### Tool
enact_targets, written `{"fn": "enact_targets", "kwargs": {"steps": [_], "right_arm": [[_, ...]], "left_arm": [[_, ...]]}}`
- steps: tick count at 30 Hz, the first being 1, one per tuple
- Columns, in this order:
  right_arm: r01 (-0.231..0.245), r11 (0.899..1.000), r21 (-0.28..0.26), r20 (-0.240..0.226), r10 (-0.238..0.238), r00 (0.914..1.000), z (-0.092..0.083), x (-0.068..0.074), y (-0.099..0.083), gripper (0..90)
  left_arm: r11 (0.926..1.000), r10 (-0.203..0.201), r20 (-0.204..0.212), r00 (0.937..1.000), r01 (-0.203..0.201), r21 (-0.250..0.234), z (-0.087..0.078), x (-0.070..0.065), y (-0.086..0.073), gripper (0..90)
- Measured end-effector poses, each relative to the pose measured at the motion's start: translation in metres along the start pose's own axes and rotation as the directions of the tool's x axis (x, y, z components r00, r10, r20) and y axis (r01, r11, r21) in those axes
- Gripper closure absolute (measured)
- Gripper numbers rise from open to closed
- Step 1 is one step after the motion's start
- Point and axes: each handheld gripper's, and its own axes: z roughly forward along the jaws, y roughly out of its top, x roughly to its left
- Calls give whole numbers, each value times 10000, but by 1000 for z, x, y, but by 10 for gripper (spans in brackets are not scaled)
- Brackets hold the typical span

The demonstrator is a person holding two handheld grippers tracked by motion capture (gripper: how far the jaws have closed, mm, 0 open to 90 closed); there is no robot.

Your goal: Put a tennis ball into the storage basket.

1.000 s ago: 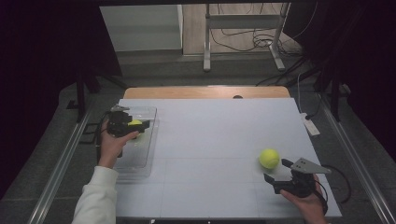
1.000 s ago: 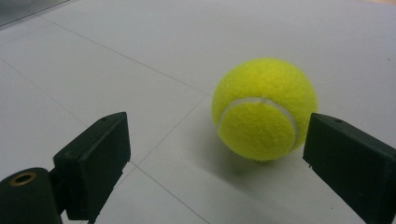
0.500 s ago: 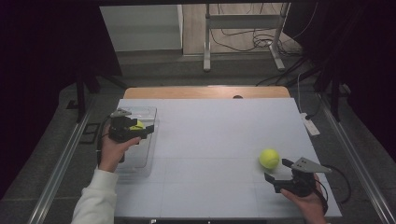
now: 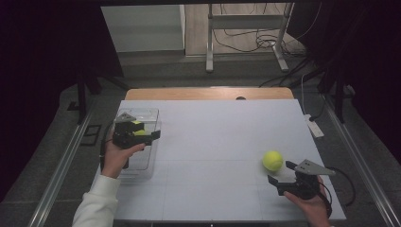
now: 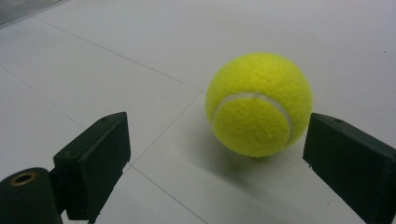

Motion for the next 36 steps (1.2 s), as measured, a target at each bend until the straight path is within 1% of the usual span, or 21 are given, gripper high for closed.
{"fn": "enact_targets", "kwargs": {"steps": [5, 8, 11, 14, 18, 20, 31, 33, 36], "right_arm": [[-8, 10000, 6, 44, 8, 10000, -1, -1, -1, 79], [35, 10000, -3, 29, -35, 10000, 0, 0, 0, 79], [145, 9999, 56, 30, -145, 9999, 0, 1, -1, 79], [124, 9999, 34, 41, -124, 9999, -1, 1, -1, 79], [184, 9998, 23, 26, -184, 9998, -1, 2, 0, 79], [215, 9998, 11, 18, -215, 9998, -1, 3, 0, 79], [281, 9996, 4, -31, -281, 9996, -2, 4, 0, 79], [279, 9996, -1, -44, -279, 9996, -2, 4, 0, 79], [293, 9996, 1, -45, -293, 9996, -2, 4, 0, 79]], "left_arm": [[10000, 65, 259, 9996, -65, -32, 1, -5, 0, 173], [9999, 155, 313, 9994, -154, -40, 0, -8, 0, 173], [9999, 135, 409, 9991, -132, -86, -2, -11, 0, 172], [9998, 155, 499, 9986, -149, -126, -3, -13, 0, 173], [9995, 236, 766, 9968, -222, -203, -2, -18, 0, 175], [9995, 272, 791, 9965, -256, -204, -2, -19, 0, 175], [9977, 610, 1175, 9912, -571, -366, -2, -35, 2, 174], [9977, 601, 1346, 9891, -555, -377, -1, -37, 2, 174], [9978, 602, 1385, 9885, -557, -359, 0, -38, 2, 173]]}}
